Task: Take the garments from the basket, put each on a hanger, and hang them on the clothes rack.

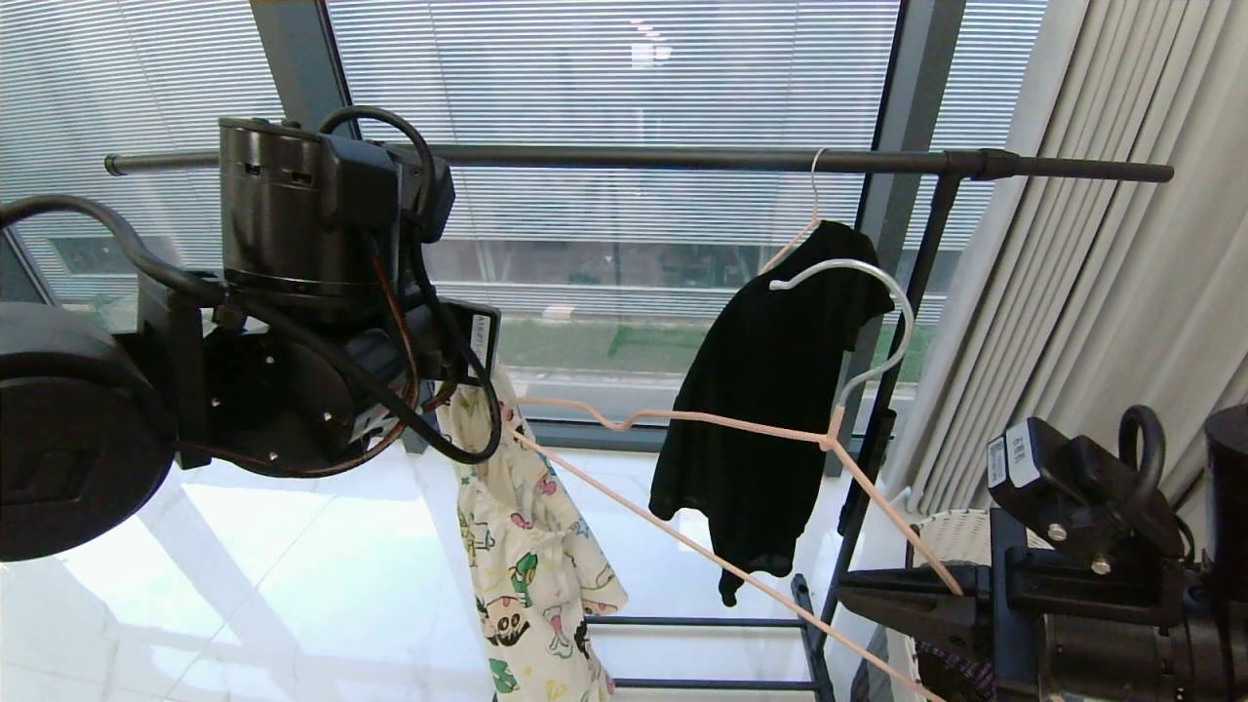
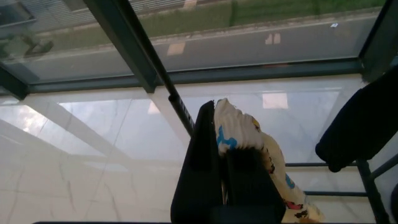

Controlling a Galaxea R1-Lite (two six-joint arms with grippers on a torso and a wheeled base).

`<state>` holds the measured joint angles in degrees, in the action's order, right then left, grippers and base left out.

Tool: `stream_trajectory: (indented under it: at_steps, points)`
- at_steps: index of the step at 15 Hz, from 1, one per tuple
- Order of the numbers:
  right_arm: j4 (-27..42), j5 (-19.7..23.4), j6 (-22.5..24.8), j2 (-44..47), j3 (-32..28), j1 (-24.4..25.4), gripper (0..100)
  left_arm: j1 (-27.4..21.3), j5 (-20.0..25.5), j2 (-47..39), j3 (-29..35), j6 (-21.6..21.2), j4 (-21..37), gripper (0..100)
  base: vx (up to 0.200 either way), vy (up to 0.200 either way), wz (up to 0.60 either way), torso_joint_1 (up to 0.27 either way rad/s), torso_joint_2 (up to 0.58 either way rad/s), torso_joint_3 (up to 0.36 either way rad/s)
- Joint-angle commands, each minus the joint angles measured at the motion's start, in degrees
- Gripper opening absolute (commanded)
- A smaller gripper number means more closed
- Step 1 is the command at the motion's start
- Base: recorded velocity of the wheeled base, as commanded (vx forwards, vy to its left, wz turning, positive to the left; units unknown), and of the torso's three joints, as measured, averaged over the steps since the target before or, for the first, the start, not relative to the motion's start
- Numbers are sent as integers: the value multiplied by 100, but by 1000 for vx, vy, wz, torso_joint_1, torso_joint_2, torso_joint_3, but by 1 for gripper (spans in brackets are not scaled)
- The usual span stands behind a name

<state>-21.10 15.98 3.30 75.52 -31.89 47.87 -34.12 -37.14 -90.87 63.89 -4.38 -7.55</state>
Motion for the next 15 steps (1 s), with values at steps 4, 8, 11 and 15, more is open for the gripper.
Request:
stream_trajectory:
  at_steps: [4,8,11,15]
  points:
    - [-17,-7,-5,393,-362,12,0,-147,-12,-80,18,7,-10,0,0,0,0,0,0,0]
    - [-588,-86,-119,806,-502,12,0,-147,-74,-71,27,69,-19,0,0,0,0,0,0,0]
    - [-1001,-368,-366,1017,-538,196,0,-253,-135,-71,27,271,-19,0,0,0,0,0,0,0]
    - [-1089,-429,-427,1202,-573,310,0,-561,-135,-54,71,473,-19,0,0,0,0,0,0,0]
